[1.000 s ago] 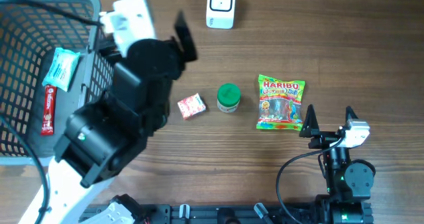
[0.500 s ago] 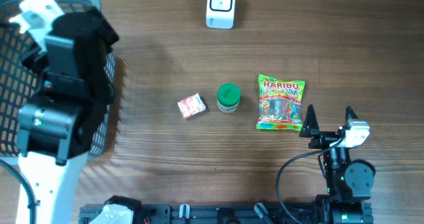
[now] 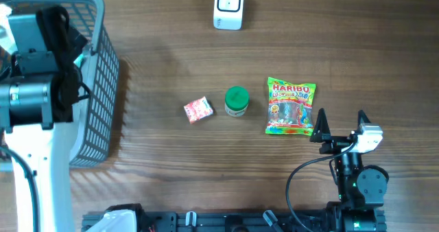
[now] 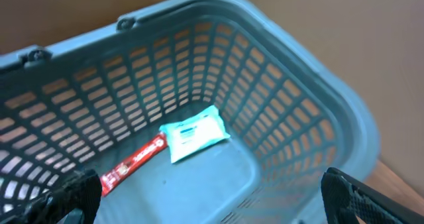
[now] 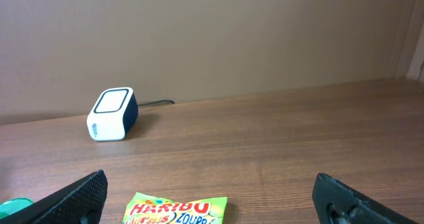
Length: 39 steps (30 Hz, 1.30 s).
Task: Scan the item barcode
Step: 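Return the left gripper into the basket over the teal wipes pack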
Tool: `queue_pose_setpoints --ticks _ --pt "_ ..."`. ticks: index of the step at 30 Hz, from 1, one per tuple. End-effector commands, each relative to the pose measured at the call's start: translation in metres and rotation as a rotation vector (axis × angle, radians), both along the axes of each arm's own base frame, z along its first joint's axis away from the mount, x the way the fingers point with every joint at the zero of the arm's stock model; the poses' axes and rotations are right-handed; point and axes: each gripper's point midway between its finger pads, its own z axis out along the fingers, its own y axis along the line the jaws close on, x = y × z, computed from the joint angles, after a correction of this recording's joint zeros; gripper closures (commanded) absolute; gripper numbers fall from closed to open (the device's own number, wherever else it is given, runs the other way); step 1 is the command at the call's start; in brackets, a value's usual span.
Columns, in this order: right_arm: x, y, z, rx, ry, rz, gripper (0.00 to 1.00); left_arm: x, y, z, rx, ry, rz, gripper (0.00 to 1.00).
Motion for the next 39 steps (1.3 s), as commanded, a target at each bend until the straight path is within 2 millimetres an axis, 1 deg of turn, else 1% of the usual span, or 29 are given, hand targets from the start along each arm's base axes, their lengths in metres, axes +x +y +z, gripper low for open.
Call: queue_pose_setpoints --ticks 1,3,5,9,16,19,23,26,28,33,36,39 --pt "0.000 0.003 0.001 -0.015 -0.008 0.016 0.00 0.004 0.011 -0.014 -0.048 0.019 0.049 0.00" --pt "0.000 0.003 0.001 -0.015 -0.007 0.016 0.00 0.010 0.012 -0.033 -0.103 0.064 0.042 0.00" --pt "0.000 0.003 0.001 -0.015 -0.007 0.016 0.00 0.010 0.017 -0.053 -0.164 0.094 0.105 0.00" --pt "0.000 0.003 0.001 -0.015 -0.007 0.016 0.00 0.023 0.018 -0.091 -0.182 0.214 0.116 0.00" --pt "0.000 0.003 0.001 -0.014 -0.007 0.016 0.00 0.034 0.020 -0.128 -0.205 0.309 0.142 0.00" --pt "0.000 0.003 0.001 -0.015 -0.007 0.016 0.00 0.033 0.022 -0.138 -0.209 0.333 0.148 0.00" --pt "0.000 0.003 0.001 -0.015 -0.007 0.016 0.00 0.023 0.036 -0.163 -0.236 0.393 0.193 0.00" --pt "0.000 0.003 0.001 -0.015 -0.007 0.016 0.00 0.018 0.043 -0.175 -0.261 0.402 0.212 0.00" --pt "0.000 0.003 0.001 -0.015 -0.007 0.016 0.00 0.016 0.044 -0.181 -0.267 0.410 0.216 0.00" --pt "0.000 0.003 0.001 -0.015 -0.007 0.016 0.00 0.017 0.043 -0.183 -0.270 0.408 0.213 0.00" --pt "0.000 0.003 0.001 -0.015 -0.007 0.016 0.00 0.021 0.045 -0.182 -0.267 0.389 0.212 0.00" --pt "0.000 0.003 0.001 -0.015 -0.007 0.016 0.00 0.027 0.046 -0.186 -0.263 0.361 0.210 0.00"
